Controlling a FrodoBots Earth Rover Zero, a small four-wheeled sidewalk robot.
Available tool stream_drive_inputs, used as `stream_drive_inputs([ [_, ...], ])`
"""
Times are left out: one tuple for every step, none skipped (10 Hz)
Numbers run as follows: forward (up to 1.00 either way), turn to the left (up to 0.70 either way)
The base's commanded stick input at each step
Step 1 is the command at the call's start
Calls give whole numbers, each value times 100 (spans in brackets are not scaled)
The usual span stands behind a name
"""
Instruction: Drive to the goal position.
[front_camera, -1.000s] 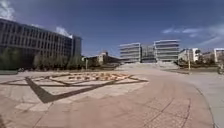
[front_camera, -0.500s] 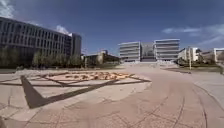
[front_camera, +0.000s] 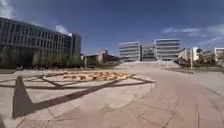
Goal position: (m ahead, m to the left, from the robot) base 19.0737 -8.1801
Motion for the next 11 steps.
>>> stream_drive_inputs([
  [66,-1],
  [66,-1],
  [66,-1],
  [66,-1],
  [66,-1],
  [66,-1],
  [66,-1],
  [66,-1],
  [66,-1],
  [66,-1],
  [66,-1],
])
